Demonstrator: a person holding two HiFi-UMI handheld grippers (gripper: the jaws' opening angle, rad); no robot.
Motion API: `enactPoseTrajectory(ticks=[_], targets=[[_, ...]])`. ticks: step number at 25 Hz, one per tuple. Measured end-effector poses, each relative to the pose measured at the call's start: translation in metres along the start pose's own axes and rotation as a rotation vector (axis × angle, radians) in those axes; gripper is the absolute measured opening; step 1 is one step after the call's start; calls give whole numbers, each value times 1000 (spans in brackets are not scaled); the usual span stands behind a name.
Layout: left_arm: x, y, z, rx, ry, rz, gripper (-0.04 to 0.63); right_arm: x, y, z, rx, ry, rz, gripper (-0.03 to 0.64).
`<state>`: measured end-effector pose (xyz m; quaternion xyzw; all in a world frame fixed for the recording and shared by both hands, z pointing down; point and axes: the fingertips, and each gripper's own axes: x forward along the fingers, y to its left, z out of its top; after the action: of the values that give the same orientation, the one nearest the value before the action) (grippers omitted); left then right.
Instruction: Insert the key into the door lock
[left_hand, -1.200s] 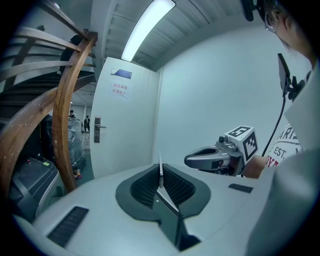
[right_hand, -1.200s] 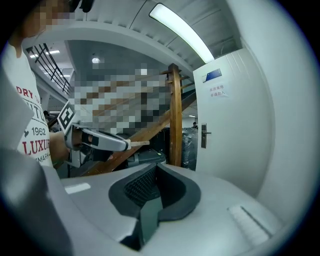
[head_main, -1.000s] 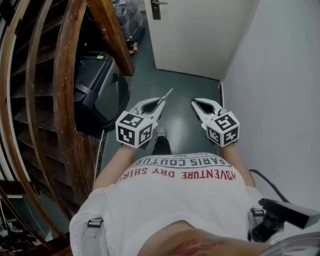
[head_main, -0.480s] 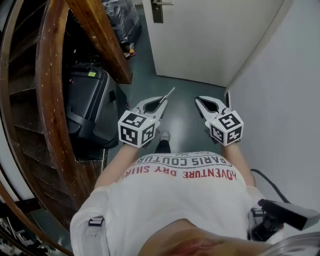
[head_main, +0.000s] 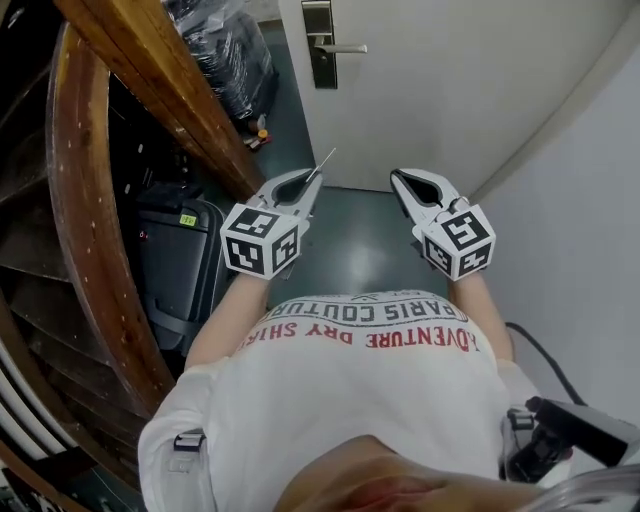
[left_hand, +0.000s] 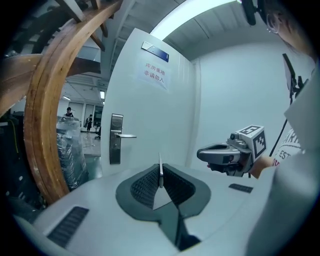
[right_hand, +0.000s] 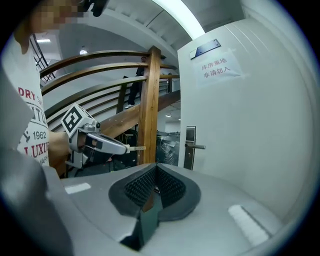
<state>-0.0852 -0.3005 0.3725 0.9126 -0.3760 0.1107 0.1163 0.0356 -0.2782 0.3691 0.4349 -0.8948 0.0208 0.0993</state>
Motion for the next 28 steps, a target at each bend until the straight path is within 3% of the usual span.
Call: enactPoseTrajectory(ticks=[8,21,28], targets=[[55,33,31,46,-23,-22,23,47,-50,25,-18,-48,11,2],[186,126,24,-78,66,43,23,168,-173,-30,36,73,91,3],[215,145,17,-114,85,47,23,203,-202,-20,14,47,117,3]])
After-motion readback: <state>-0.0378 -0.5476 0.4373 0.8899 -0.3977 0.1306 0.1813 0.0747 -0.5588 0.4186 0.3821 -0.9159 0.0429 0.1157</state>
